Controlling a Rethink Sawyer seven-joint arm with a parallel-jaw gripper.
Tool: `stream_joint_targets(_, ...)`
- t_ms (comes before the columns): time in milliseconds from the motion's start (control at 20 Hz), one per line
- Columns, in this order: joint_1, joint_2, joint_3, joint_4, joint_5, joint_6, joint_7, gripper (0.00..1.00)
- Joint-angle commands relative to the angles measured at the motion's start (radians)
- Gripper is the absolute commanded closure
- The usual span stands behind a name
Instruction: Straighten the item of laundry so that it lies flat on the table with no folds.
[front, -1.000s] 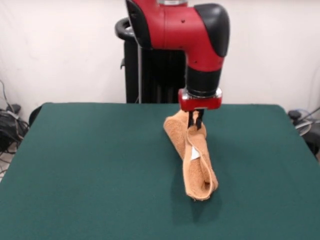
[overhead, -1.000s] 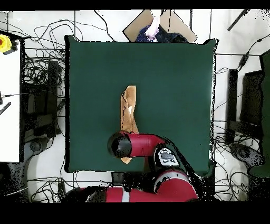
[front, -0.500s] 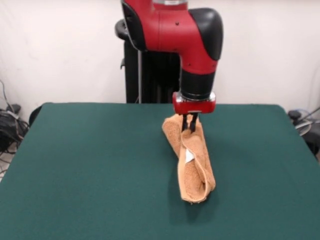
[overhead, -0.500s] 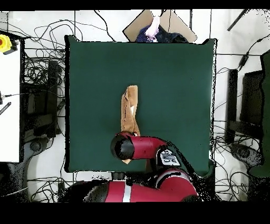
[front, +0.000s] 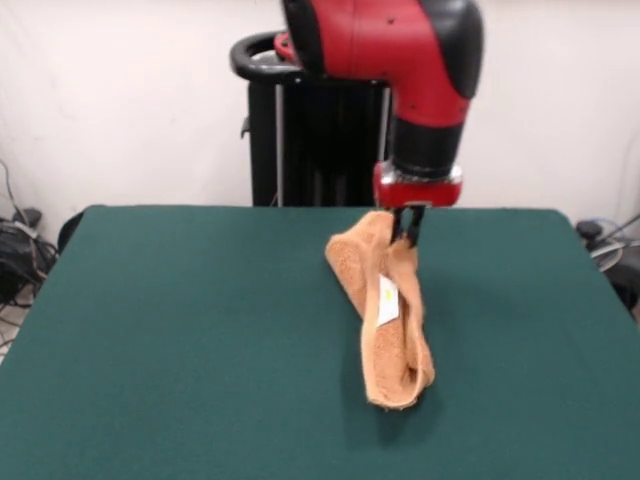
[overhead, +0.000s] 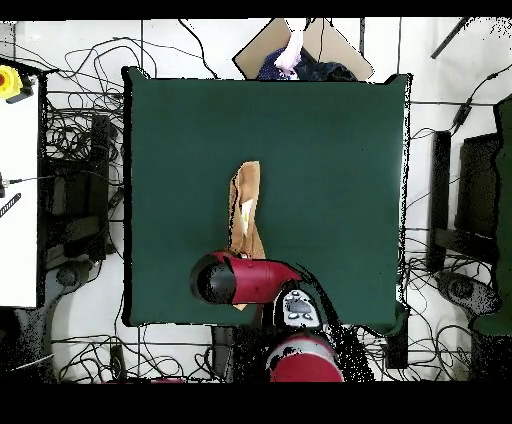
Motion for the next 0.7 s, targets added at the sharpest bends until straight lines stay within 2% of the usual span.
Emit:
stream_joint_targets(50,0.114,-0.150,-0.016,0.031,0.137,0.251,0.288,1.00)
stream_joint_targets(200,0.178,-0.165,-0.051,0.018,0.167,0.275,0.320,1.00)
stream_joint_targets(300,0.208,-0.144,-0.059,0.004,0.188,0.266,0.331,1.00)
stream_joint_targets(700,0.221,0.099,0.016,-0.050,0.259,-0.001,0.296,1.00)
